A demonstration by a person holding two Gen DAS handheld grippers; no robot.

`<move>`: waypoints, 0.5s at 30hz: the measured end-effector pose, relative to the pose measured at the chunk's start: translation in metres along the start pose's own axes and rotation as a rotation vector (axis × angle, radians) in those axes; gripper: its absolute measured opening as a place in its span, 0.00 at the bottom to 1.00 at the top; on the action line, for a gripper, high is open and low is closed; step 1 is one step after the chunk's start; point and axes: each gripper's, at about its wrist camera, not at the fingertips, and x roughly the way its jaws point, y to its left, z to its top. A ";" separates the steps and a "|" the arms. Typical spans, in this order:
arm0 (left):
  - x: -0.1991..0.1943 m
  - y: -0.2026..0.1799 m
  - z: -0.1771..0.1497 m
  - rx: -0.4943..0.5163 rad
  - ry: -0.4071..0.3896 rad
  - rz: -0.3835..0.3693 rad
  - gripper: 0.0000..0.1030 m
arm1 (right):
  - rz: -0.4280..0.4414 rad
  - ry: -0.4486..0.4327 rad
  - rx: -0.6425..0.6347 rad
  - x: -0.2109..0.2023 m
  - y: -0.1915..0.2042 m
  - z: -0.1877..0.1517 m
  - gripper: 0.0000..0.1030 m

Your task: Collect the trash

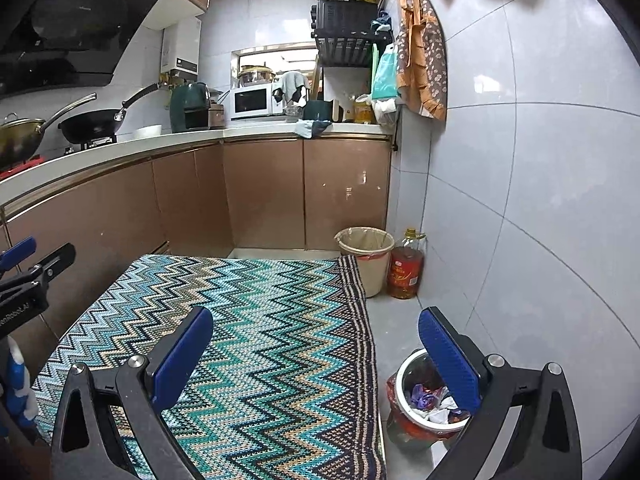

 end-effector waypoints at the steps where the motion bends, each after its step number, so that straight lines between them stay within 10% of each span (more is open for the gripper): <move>1: 0.000 0.003 -0.001 -0.005 0.005 0.003 0.92 | -0.006 -0.004 0.000 -0.002 0.000 -0.001 1.00; 15: -0.009 0.007 -0.003 -0.040 0.008 -0.008 0.92 | -0.071 -0.063 0.041 -0.026 -0.018 -0.002 1.00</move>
